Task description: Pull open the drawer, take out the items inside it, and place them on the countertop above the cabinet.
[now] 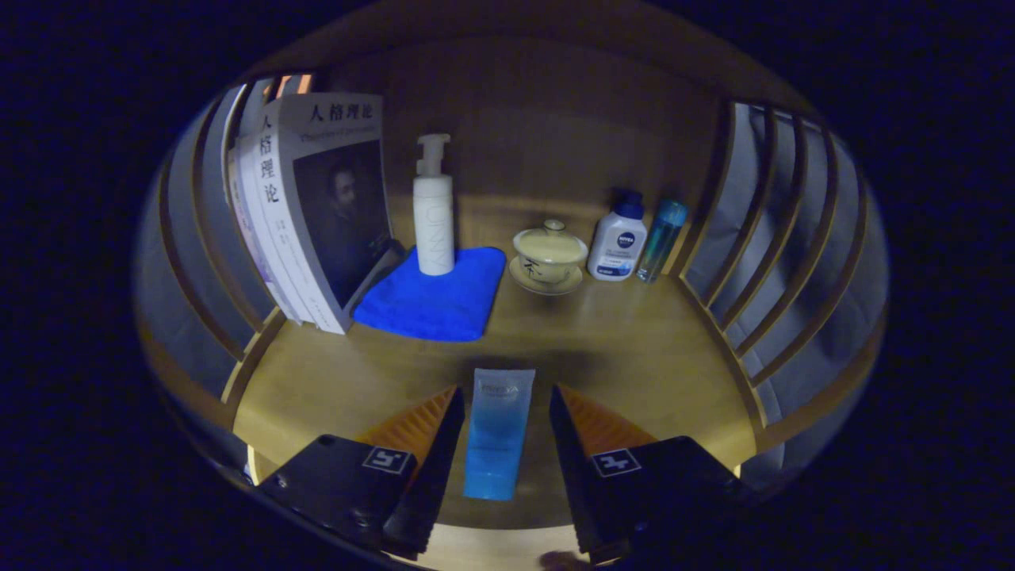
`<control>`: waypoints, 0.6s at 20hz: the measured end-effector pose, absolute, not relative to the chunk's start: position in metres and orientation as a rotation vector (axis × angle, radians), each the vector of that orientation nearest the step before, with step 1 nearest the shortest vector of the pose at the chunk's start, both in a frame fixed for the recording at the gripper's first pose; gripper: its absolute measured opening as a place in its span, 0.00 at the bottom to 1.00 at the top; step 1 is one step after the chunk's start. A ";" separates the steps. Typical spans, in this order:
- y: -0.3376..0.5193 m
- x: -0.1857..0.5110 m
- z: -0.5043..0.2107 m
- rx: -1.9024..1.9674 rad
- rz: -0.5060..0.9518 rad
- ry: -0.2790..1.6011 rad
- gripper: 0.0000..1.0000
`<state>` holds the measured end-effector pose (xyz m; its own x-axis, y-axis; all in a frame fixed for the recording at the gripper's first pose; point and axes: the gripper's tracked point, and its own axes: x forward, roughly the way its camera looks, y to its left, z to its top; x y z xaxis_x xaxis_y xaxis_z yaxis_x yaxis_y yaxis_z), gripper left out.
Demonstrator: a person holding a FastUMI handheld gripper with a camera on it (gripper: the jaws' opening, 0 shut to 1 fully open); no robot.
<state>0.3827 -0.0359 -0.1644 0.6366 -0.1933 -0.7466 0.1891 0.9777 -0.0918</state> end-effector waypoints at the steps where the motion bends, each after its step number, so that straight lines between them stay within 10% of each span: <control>1: -0.033 0.377 -0.160 0.001 -0.213 0.845 0.69; 12: 0.007 0.267 -0.109 0.063 -0.128 0.720 0.81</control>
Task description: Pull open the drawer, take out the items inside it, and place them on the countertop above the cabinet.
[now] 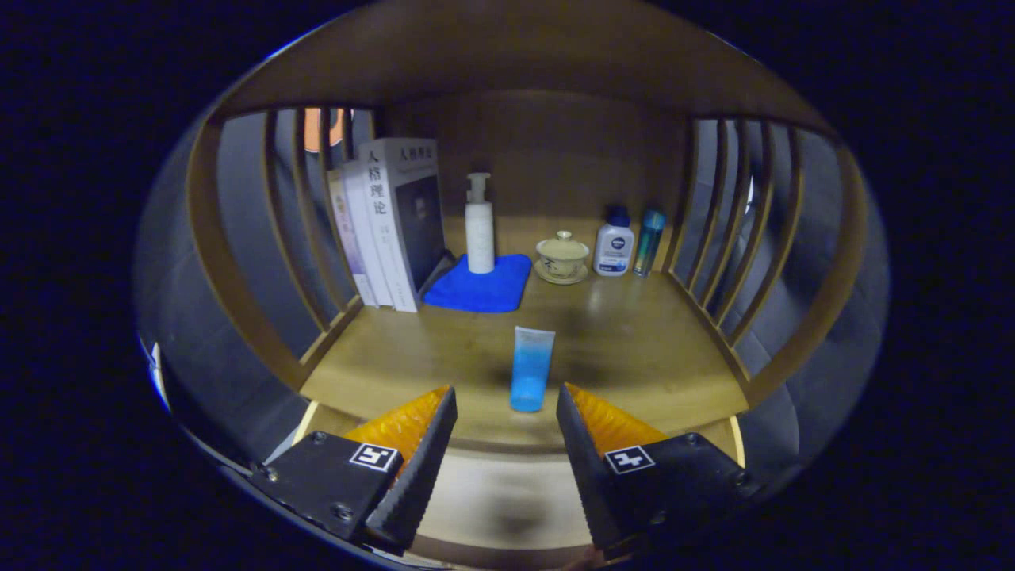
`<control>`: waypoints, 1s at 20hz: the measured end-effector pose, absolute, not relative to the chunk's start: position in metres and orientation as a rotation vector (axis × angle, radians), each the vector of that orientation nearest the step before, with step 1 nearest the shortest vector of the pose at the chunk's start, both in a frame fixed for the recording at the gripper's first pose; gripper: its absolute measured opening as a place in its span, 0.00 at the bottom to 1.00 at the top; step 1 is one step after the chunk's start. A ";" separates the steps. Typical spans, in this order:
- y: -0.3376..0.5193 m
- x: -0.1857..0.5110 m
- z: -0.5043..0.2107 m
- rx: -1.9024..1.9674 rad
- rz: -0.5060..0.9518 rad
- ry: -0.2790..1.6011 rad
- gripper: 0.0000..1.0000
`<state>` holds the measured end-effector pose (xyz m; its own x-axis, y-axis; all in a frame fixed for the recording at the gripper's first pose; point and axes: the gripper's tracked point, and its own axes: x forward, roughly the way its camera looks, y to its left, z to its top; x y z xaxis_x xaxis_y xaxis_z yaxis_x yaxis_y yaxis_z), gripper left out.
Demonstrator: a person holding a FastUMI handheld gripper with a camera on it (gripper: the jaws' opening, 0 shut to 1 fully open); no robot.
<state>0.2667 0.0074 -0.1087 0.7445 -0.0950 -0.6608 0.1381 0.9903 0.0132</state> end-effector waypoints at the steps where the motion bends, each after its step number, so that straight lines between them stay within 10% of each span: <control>1: 0.011 0.254 -0.103 0.063 -0.125 0.698 0.81; 5: 0.021 0.203 -0.087 0.067 -0.104 0.603 0.83; 7: 0.025 0.181 -0.087 0.061 -0.095 0.572 1.00; 20: 0.050 0.079 -0.147 0.086 -0.040 0.404 0.99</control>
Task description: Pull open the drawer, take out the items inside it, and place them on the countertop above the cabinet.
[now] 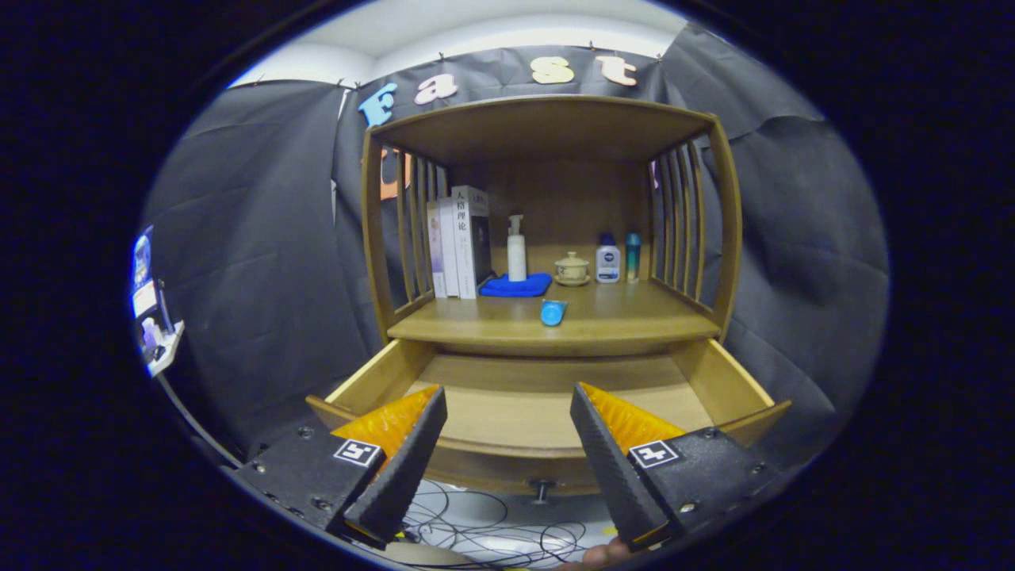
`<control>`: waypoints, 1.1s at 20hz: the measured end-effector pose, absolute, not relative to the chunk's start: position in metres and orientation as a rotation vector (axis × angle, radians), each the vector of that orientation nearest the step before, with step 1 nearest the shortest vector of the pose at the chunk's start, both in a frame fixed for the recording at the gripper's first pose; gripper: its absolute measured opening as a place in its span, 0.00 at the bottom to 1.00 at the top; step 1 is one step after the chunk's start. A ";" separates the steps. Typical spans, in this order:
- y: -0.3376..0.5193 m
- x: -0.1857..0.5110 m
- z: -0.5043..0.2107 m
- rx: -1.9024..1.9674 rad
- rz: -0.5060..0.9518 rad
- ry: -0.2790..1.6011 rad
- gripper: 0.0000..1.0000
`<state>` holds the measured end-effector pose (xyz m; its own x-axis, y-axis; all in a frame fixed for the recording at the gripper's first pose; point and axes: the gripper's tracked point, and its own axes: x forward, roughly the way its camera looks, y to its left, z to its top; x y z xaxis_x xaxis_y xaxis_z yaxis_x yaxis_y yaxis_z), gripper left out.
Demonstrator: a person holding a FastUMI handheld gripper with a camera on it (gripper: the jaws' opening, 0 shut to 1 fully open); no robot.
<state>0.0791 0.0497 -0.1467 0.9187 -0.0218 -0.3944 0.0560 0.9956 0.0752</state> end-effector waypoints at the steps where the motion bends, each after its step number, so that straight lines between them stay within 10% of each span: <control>1: 0.048 0.076 -0.152 0.089 -0.045 0.389 0.99; 22: 0.036 0.067 -0.249 0.029 -0.174 0.310 0.99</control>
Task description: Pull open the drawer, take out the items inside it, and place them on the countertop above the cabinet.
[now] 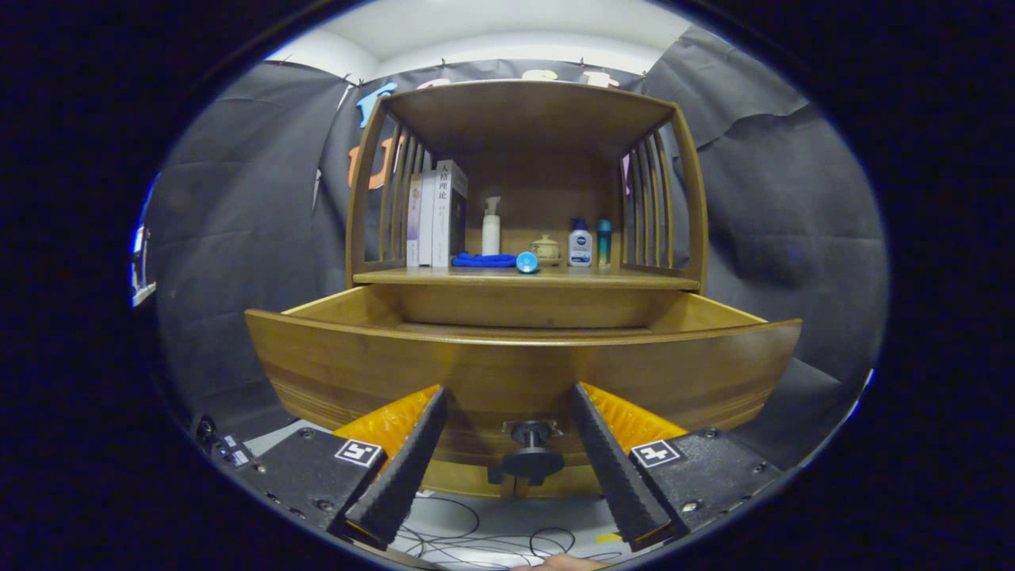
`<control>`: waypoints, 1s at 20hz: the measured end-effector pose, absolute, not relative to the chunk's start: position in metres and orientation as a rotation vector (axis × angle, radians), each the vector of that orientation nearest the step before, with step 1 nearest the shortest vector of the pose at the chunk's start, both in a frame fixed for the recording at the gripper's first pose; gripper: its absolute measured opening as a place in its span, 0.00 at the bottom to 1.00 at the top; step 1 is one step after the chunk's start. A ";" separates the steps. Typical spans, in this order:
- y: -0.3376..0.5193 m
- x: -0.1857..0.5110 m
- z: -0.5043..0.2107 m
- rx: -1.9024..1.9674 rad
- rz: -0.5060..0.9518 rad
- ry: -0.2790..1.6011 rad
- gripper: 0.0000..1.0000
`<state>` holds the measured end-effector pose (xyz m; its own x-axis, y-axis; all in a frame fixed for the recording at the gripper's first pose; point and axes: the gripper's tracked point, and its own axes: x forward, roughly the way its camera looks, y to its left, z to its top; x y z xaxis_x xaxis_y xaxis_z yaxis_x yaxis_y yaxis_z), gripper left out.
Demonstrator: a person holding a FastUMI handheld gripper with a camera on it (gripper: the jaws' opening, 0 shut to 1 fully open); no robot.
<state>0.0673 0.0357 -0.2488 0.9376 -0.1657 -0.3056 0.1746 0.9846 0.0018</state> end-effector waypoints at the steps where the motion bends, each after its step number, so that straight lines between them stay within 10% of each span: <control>1: 0.033 0.066 -0.254 0.038 -0.185 0.312 0.99; 20: 0.012 0.142 -0.263 0.061 -0.198 0.321 1.00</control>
